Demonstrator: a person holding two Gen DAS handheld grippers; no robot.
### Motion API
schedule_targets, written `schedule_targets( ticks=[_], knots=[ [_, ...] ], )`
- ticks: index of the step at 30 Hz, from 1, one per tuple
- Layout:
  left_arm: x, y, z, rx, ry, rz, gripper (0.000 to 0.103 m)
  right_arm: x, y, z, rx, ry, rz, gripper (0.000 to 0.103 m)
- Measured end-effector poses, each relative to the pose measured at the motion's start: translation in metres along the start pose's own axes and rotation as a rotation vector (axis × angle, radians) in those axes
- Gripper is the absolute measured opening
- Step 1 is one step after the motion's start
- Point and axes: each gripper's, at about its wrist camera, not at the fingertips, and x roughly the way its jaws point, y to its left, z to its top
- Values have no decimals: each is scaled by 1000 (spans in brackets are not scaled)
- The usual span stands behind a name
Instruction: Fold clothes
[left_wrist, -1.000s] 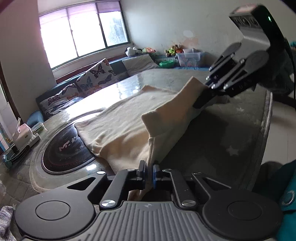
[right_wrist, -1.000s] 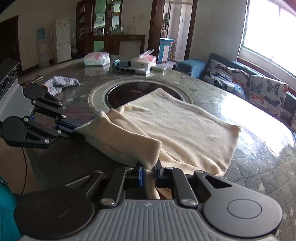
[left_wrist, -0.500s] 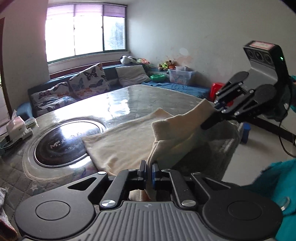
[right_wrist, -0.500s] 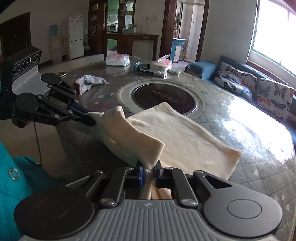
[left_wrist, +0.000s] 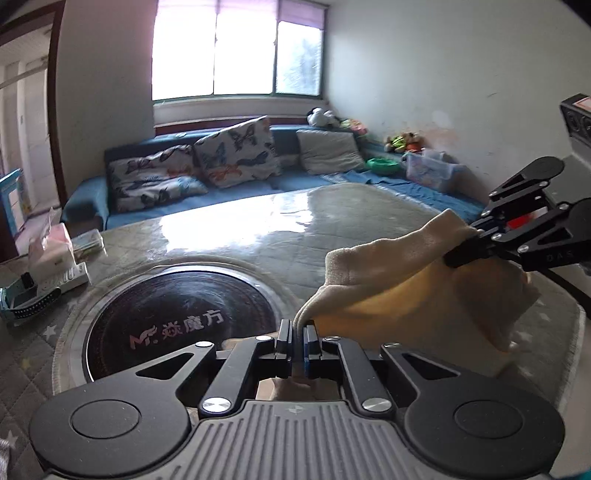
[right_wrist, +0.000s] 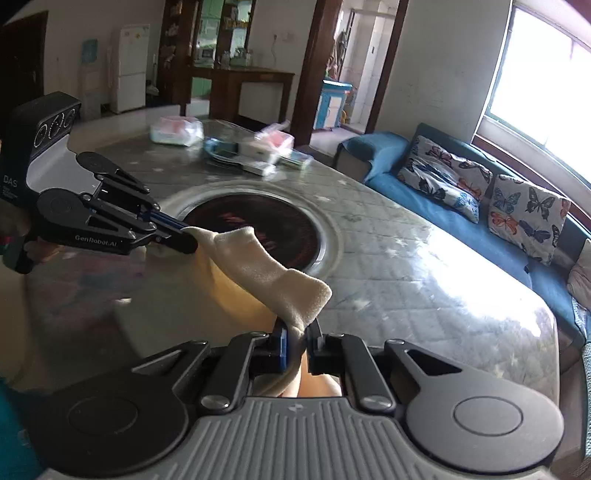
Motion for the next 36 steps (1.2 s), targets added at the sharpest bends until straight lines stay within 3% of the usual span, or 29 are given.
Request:
schedule_targets(
  ticks=[6,9,15,20,23,31,33,36],
  knots=[
    [65,20,1,-83,82,71,6,64,-26,4,38,24,-57,10],
    [79,24,-3,-95,106,85,6,86,-39,-10,169,2,-62,15],
    [80,23,-3,-92,101,82,10,58,-50,-47,310,-38,-105,37],
    [83,19,0,-82,105,98,11,34,-65,-78,466,-62,-133,37],
    [85,20,2,-90,108,104,11,23,-69,-90,520,-108,-232,37],
    [85,17,3,-80,112,120,11,25,-78,-95,606,-116,-169,36],
    [83,17,3,-82,108,118,12,20,-77,-94,633,-153,-187,36],
    [86,18,2,-83,114,123,13,12,-79,-96,681,-207,-141,37]
  ],
)
